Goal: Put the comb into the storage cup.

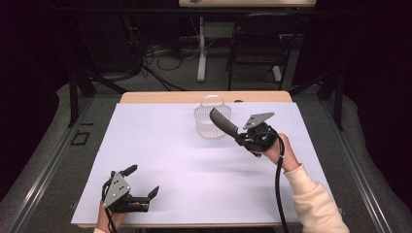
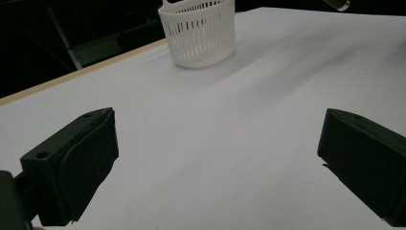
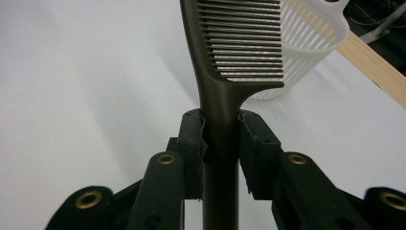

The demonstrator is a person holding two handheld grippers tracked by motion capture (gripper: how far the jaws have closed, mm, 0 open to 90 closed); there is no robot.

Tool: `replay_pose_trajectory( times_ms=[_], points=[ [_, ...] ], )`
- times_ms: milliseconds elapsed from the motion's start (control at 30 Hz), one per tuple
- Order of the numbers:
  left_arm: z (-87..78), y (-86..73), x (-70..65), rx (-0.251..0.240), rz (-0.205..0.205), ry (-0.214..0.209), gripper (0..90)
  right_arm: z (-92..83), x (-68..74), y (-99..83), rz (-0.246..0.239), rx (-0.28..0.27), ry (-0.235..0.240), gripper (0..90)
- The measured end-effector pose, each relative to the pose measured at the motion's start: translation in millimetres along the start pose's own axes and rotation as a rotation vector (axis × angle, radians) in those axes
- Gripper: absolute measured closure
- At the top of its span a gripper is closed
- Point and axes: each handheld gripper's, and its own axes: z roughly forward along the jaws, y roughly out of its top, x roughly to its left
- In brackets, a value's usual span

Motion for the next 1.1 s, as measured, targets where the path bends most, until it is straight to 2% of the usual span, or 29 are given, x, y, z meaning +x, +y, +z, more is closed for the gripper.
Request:
replay_pose_trajectory(
  times_ms=[200, 667, 967, 1100],
  points=[
    [-0.1, 0.1, 0.2, -0.001, -0.002, -0.001, 0.1, 1.2, -0.5, -0.4, 0.013, -0.035, -0.023, 72.2],
    [1.2, 1.2, -0.7, -0.011, -0.001, -0.017, 0.1, 9.8, 0.1, -5.0, 0.009, -0.114, -0.064, 72.2],
    [2.2, 2.2, -1.5, -0.014, 0.011, -0.023, 0.0, 9.0, -2.5, -8.5, 0.041, -0.177, -0.107, 72.2],
    [1.4, 2.1, -1.4, -0.017, 0.005, -0.020, 0.1, 10.5, -2.6, -8.4, 0.040, -0.194, -0.117, 72.2]
  ],
)
